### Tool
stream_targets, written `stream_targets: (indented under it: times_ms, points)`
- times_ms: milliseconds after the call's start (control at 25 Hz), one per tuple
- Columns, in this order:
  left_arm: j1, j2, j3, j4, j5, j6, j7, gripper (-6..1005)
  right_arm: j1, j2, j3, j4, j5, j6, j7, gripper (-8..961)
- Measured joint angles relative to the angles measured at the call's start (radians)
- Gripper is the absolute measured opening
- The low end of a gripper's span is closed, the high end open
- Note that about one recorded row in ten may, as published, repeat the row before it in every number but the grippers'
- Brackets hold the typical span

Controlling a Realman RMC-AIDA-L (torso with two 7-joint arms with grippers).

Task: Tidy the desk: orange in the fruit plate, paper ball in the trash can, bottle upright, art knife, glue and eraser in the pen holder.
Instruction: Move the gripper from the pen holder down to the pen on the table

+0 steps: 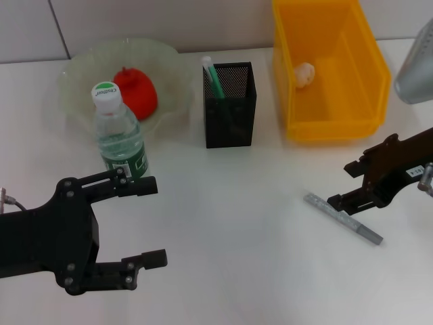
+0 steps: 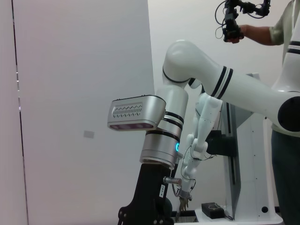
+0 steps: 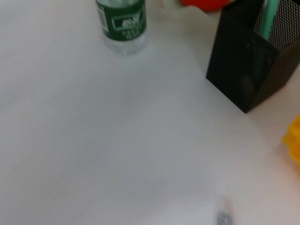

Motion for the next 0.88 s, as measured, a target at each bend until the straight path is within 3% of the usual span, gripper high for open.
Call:
stream_targets:
  times_ms: [320,600,880]
  points:
    - [-0.005,0.000,0.000,0.000,0.000,0.000,0.000,801,0.087,-0.002,-0.098,-0.031,-0.192,-0.044,0.214,679]
    - [-0.005,0.000,0.000,-0.005,0.000,0.000,0.000,801,0.107,-0.002,-0.140,-0.017,-0.232,-0.048,0.299,679]
    - [-0.005,0.000,0.004,-0.015,0.000,-0.001,0.005,801,0.137,-0.001,-0.145,0.082,-0.231,-0.039,0.318,679]
